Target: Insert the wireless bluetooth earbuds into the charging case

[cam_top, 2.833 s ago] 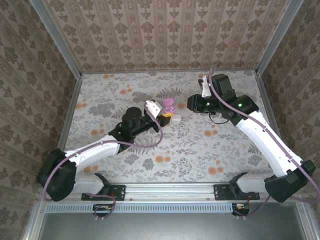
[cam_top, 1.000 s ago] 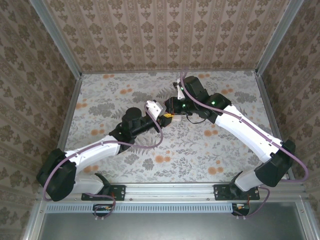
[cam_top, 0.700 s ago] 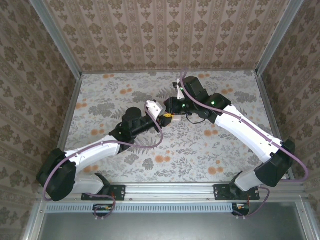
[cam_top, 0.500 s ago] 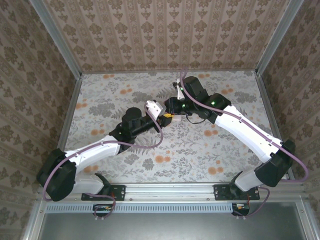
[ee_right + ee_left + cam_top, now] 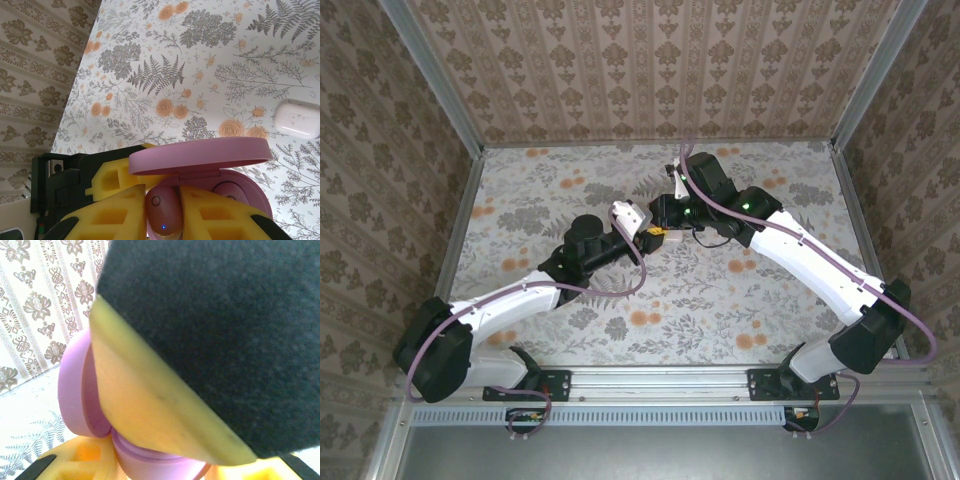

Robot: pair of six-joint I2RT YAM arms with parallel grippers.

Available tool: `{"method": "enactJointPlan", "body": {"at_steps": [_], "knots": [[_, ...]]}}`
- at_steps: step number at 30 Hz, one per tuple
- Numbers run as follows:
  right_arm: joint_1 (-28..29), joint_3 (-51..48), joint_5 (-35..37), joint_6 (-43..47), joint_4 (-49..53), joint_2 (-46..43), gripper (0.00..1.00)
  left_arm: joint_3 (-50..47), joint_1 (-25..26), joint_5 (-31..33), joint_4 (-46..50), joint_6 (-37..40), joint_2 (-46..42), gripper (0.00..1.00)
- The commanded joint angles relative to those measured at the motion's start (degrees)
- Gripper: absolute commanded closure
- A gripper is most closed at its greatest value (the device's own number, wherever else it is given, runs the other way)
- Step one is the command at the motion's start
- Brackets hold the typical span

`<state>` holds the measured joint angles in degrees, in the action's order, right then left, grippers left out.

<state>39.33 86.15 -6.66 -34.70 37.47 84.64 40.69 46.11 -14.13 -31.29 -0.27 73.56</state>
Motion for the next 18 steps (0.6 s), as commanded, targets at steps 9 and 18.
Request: {"method": "enactJointPlan", "body": {"at_steps": [9, 18], "knots": [[0.48, -0.32, -0.46, 0.77, 1.73, -0.20, 0.77, 2.91, 0.39, -0.47, -2.55, 0.00, -0.08, 0.70], [0.48, -0.49, -0.48, 0.84, 1.77, -0.43, 0.77, 2.78, 0.34, -0.32, -2.50, 0.09, -0.17, 0.71]]}}
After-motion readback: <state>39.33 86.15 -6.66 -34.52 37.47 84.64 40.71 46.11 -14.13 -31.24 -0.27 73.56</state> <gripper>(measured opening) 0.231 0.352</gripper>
